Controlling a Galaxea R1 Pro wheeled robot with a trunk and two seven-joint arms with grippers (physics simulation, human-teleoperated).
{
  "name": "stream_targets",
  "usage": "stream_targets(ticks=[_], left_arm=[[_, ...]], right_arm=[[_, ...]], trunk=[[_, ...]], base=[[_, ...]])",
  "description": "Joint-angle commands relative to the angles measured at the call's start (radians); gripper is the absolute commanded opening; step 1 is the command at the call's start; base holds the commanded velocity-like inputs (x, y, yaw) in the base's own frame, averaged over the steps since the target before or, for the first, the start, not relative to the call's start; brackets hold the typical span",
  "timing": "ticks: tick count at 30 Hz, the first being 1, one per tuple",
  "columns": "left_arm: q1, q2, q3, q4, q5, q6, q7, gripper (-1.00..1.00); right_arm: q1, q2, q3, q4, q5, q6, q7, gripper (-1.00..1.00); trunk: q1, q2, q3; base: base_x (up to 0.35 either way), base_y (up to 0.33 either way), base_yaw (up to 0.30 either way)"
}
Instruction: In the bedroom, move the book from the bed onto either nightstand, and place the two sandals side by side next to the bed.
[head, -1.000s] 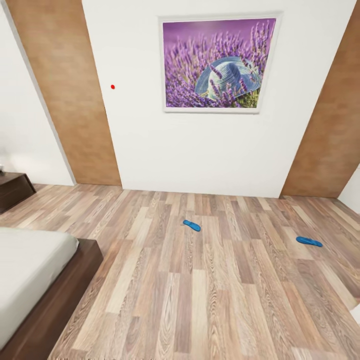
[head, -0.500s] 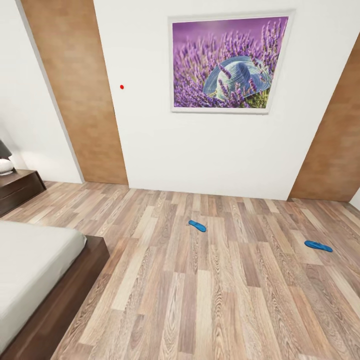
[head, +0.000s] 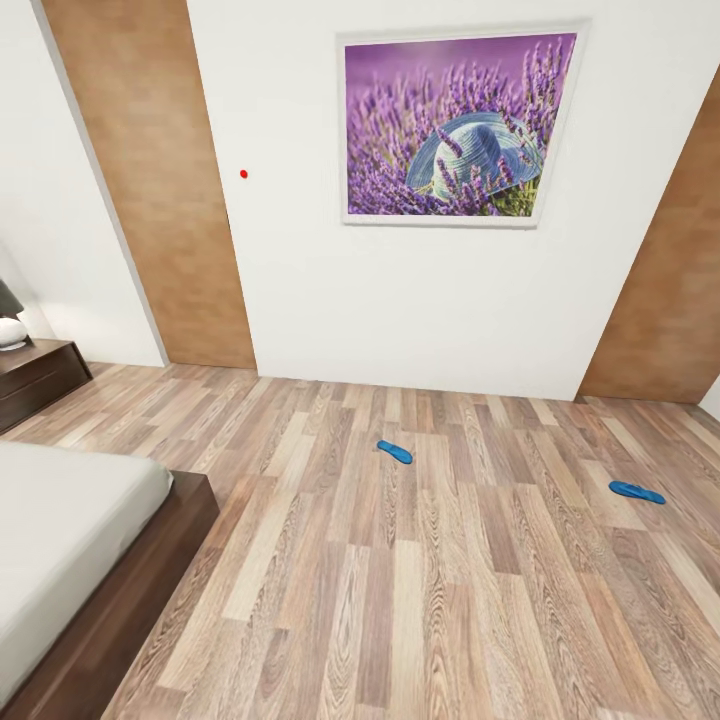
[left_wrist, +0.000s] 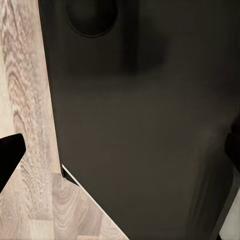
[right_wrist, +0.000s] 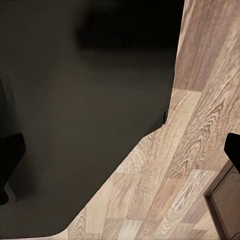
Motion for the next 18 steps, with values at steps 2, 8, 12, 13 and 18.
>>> stream_targets(ticks=[2, 8, 12, 13, 18], left_arm=[[0.0, -0.001, 0.0, 0.0, 0.0, -0.002, 0.0, 1.0], [0.0, -0.005, 0.0, 0.001, 0.0, -0.004, 0.0, 1.0], [0.0, -0.005, 0.0, -0.001, 0.0, -0.004, 0.0, 1.0], [0.0, -0.005, 0.0, -0.001, 0.0, -0.004, 0.0, 1.0], [0.0, -0.005, 0.0, -0.001, 0.0, -0.007, 0.0, 1.0]], right_arm=[[0.0, 0.0, 0.0, -0.001, 0.001, 0.002, 0.001, 1.0], [0.0, 0.0, 0.0, -0.001, -0.002, 0.002, 0.0, 1.0], [0.0, 0.0, 0.0, -0.001, -0.006, 0.002, 0.0, 1.0], [0.0, 0.0, 0.0, -0.001, -0.007, 0.002, 0.0, 1.0], [0.0, -0.001, 0.0, -0.001, -0.009, 0.002, 0.0, 1.0]], trunk=[[0.0, 0.0, 0.0], [0.0, 0.0, 0.0], [0.0, 0.0, 0.0], [0.0, 0.0, 0.0], [0.0, 0.0, 0.0]], base=[[0.0, 0.0, 0.0], [0.0, 0.0, 0.0], [0.016, 0.0, 0.0], [0.095, 0.0, 0.0], [0.19, 0.0, 0.0]])
